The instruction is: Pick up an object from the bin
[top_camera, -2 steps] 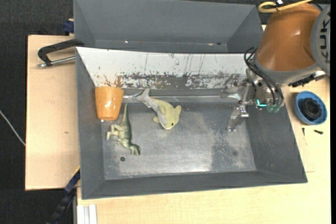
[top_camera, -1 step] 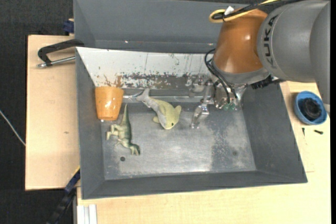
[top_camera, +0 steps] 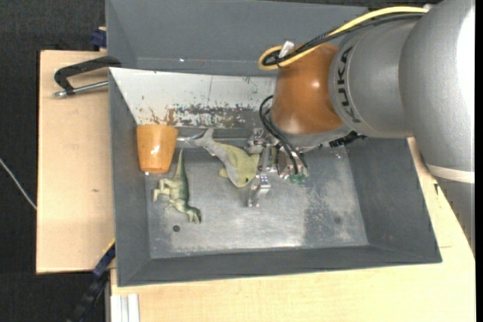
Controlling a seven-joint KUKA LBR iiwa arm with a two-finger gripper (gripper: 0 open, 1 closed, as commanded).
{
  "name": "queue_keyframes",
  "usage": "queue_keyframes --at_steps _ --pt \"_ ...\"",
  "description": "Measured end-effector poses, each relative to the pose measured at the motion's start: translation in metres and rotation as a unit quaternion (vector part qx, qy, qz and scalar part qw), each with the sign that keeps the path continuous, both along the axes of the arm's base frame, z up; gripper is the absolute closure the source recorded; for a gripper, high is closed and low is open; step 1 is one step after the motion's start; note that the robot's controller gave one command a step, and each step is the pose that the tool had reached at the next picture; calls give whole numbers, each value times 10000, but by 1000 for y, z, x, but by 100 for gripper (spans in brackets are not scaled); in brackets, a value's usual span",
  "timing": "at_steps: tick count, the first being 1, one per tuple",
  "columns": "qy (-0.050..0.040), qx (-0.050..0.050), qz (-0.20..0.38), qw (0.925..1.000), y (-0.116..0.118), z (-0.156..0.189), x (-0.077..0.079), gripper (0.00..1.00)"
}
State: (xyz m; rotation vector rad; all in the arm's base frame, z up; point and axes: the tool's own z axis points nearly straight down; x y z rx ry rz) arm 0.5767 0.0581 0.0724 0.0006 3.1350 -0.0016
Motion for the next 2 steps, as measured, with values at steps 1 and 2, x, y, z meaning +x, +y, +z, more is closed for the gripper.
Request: queue_keyframes --at_steps 1,2 --pt "5 13 -8 10000 -1 1 0 100" --pt "-36 10 287 9996 -3 215 -62 100"
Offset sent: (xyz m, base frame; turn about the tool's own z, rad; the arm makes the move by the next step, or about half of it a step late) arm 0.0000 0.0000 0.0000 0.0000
